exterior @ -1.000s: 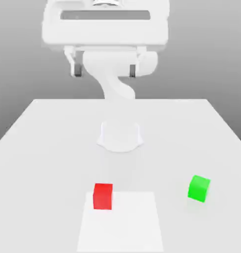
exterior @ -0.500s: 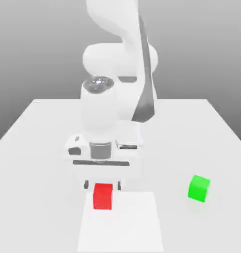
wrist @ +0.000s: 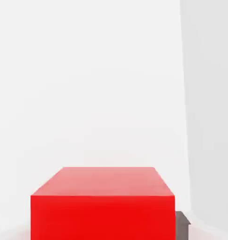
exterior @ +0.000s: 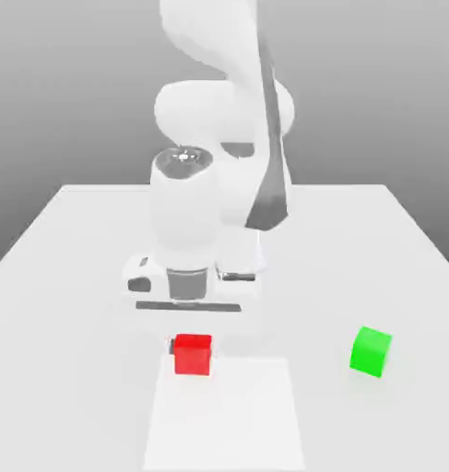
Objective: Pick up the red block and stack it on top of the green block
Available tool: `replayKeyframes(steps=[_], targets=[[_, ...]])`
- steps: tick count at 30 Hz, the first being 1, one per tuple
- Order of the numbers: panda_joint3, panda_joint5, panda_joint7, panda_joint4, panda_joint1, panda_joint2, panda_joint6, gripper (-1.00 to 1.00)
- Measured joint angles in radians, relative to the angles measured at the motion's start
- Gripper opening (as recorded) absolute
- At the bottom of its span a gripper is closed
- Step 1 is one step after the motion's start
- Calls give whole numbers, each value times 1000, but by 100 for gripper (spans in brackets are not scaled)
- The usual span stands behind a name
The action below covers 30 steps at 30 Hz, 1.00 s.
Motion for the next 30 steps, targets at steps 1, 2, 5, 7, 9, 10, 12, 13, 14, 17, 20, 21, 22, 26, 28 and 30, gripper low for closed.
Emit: replayKeyframes(steps=[1,2,5,7,9,10,12,13,14,17,20,21,22,26,28,30], targets=[[17,2,-11,2,34,-21,-22,-100],[36,6,-29,6,69,-35,-40,-100],[113,27,-98,27,179,-59,-84,-100],[171,43,-148,42,256,-71,-111,-100],[232,61,-199,57,333,-83,-137,-100],[261,69,-224,64,373,-88,-149,-100],[317,80,-267,79,445,-90,-166,-100],[332,70,-268,83,458,-71,-151,-100],[337,53,-261,86,465,-44,-127,-100],[326,-28,-206,92,474,58,-35,-100],[300,-89,-163,95,483,124,25,100],[300,-89,-163,95,483,124,25,100],[300,-89,-163,95,483,124,25,100],[295,-92,-161,95,488,129,30,100],[306,-41,-198,93,492,75,-19,100],[305,11,-235,90,506,8,-81,100]])
